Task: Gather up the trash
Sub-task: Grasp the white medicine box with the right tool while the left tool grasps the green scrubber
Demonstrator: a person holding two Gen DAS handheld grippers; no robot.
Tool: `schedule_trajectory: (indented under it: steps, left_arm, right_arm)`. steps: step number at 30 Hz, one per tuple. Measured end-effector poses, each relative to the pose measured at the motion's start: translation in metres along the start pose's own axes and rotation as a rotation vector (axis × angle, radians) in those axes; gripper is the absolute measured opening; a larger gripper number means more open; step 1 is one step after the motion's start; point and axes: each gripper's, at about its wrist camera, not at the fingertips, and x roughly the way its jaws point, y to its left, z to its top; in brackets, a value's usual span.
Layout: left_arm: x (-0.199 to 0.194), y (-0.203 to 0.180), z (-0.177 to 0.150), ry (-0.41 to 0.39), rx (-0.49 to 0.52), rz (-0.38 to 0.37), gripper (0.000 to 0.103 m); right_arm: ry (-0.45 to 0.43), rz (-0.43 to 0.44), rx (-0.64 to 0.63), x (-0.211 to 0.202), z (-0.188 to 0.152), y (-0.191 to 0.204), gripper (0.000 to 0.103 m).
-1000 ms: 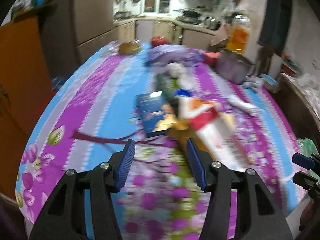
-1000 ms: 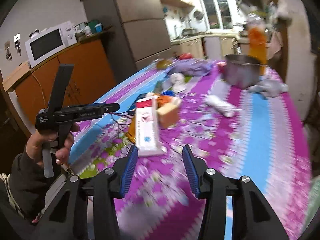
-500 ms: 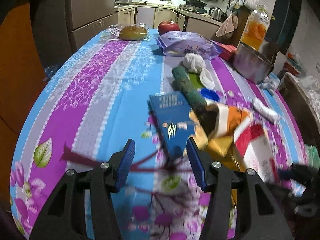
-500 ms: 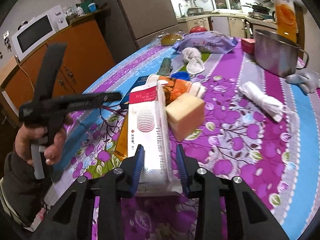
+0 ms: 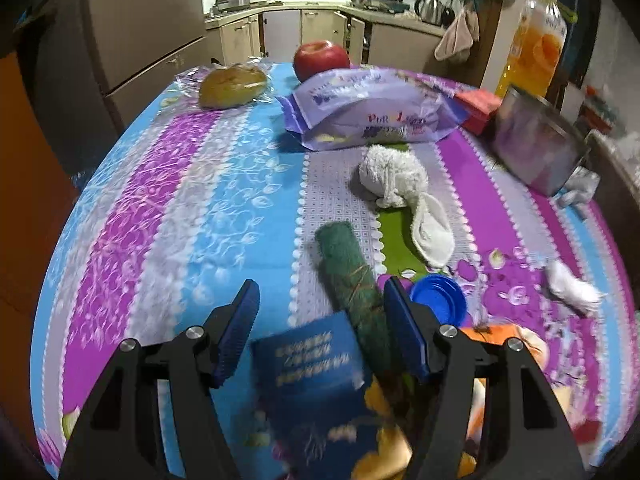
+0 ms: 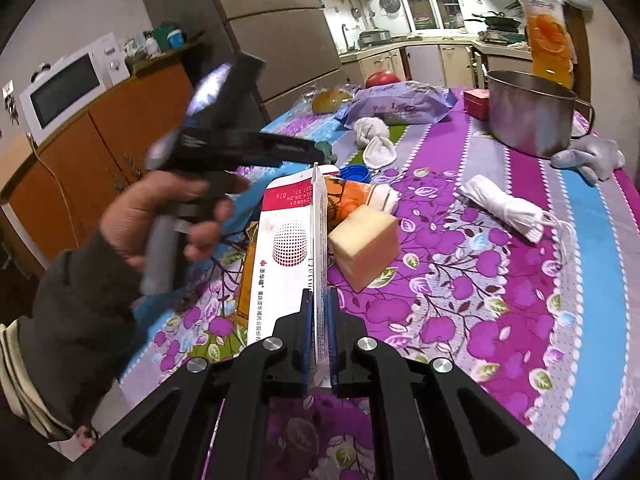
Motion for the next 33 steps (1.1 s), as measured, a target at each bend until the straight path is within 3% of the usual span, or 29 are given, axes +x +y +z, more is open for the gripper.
schedule_trajectory:
  steps: [3, 9, 11, 14, 24, 33]
  left_arm:
    - [0.010, -0.002, 0.001, 0.007, -0.002, 0.015, 0.062]
    - [0.014, -0.012, 0.000, 0.007, 0.021, 0.007, 0.042]
    - [0.013, -0.016, 0.001, -0.002, 0.029, 0.002, 0.028]
    - [0.012, -0.020, -0.001, -0.019, 0.038, 0.006, 0.023]
    - [-0.011, -0.014, 0.000, -0.095, 0.001, -0.021, 0.018]
    - [-0.085, -0.029, -0.019, -0.251, 0.037, -0.009, 0.018]
  right_arm:
    - [-0.002, 0.001, 0.016, -0.005, -0.005, -0.002, 0.008]
    - [0.001, -0.006, 0.043, -0.001, -0.008, -0.006, 0.008]
    - [0.001, -0.012, 0.045, 0.000, -0.009, -0.006, 0.008]
    - [-0.004, -0.023, 0.055, 0.000, -0.011, -0.005, 0.008]
    - [-0.060, -0.068, 0.081, -0.007, -0.015, -0.006, 0.008]
    - [-0.169, -0.174, 0.083, -0.030, -0.011, -0.008, 0.008]
